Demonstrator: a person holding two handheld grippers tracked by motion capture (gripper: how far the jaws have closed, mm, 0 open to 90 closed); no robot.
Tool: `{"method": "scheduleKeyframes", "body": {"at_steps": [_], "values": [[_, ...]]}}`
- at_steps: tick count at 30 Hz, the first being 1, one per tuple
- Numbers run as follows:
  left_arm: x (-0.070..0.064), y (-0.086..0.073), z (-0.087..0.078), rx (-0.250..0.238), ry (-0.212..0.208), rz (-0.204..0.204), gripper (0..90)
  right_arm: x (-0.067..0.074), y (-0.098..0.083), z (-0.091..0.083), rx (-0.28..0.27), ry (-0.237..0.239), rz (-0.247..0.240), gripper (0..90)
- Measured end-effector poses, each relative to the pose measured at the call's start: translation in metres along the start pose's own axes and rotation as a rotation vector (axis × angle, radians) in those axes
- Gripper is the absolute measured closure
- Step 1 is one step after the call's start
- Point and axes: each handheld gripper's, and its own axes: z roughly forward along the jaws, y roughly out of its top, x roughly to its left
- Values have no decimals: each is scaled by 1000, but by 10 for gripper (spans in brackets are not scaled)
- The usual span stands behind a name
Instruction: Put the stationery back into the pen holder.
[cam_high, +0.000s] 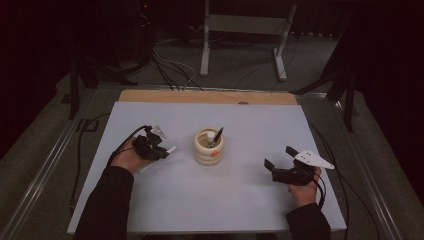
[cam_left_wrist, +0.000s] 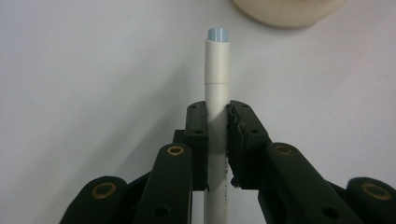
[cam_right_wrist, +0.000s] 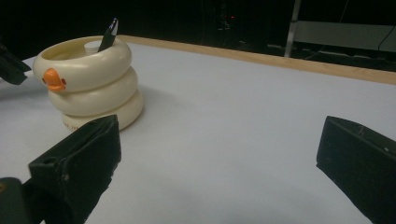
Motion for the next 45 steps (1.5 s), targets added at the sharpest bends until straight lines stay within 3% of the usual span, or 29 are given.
{"method": "scheduleKeyframes", "body": {"at_steps": [18,30,45], "values": [[-2,12,-19,-142,50,-39,797,0,0,0,0,0,1,0],[-2,18,-33,-245,50,-70,797,0,0,0,1,1,-1,0],[-8,33,-43,-346,59,-67,797,1,0,0,2,1,-2,0]]}}
